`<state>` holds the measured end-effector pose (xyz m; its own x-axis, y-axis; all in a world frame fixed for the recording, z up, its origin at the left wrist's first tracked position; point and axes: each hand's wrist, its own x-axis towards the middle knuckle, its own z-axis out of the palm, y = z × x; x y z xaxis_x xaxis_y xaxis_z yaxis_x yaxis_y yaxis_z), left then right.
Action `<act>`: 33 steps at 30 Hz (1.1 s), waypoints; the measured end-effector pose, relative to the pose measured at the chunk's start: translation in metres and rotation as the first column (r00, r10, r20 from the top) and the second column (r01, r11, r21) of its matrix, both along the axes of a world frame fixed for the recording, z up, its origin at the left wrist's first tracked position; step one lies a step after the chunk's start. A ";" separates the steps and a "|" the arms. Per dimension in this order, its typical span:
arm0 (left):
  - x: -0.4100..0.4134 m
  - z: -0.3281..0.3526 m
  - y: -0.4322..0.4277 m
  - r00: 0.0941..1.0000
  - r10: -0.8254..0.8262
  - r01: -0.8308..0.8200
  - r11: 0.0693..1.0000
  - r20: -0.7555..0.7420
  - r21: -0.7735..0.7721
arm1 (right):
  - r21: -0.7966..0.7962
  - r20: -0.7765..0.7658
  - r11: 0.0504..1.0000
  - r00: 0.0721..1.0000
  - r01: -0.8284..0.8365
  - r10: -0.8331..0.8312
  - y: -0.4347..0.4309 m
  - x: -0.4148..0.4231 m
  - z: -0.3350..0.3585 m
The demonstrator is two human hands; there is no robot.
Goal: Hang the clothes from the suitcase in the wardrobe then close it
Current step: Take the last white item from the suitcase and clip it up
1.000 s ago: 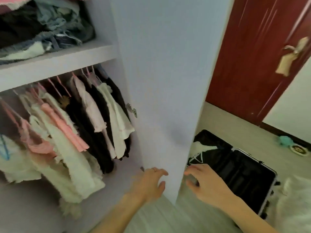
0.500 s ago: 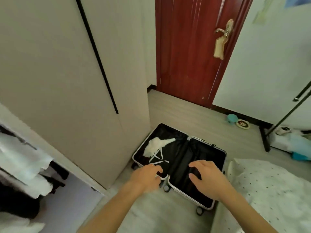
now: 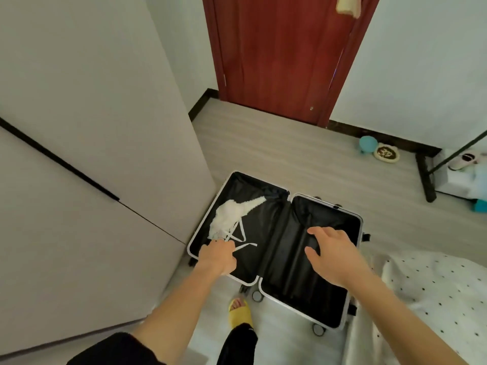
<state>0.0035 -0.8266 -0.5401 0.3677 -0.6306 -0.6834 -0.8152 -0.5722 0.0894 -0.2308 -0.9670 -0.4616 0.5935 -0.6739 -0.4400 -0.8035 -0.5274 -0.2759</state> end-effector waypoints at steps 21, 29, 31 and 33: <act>0.169 -0.607 -0.120 0.964 0.238 -0.242 0.970 0.118 0.019 | 0.029 -0.321 0.945 0.892 -0.326 0.317 -0.136 0.179 -0.641; 0.199 -0.705 -0.145 0.909 0.261 -0.220 0.963 0.325 -0.158 | -0.221 -0.159 0.923 0.945 -0.315 0.285 -0.150 0.166 -0.702; 0.194 -0.703 -0.147 0.924 0.167 -0.124 0.982 0.345 -0.142 | -0.169 -0.159 0.938 0.948 -0.301 0.276 -0.152 0.166 -0.700; 0.184 -0.682 -0.151 0.939 0.223 -0.171 0.964 0.263 -0.204 | -0.030 -0.189 0.957 0.942 -0.287 0.276 -0.157 0.169 -0.692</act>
<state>0.1873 -0.9771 -1.2219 0.6575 -0.6262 -0.4190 -0.6940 -0.7199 -0.0131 -0.0614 -1.1242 -1.1538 0.6766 -0.5175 -0.5239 -0.6534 -0.7499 -0.1031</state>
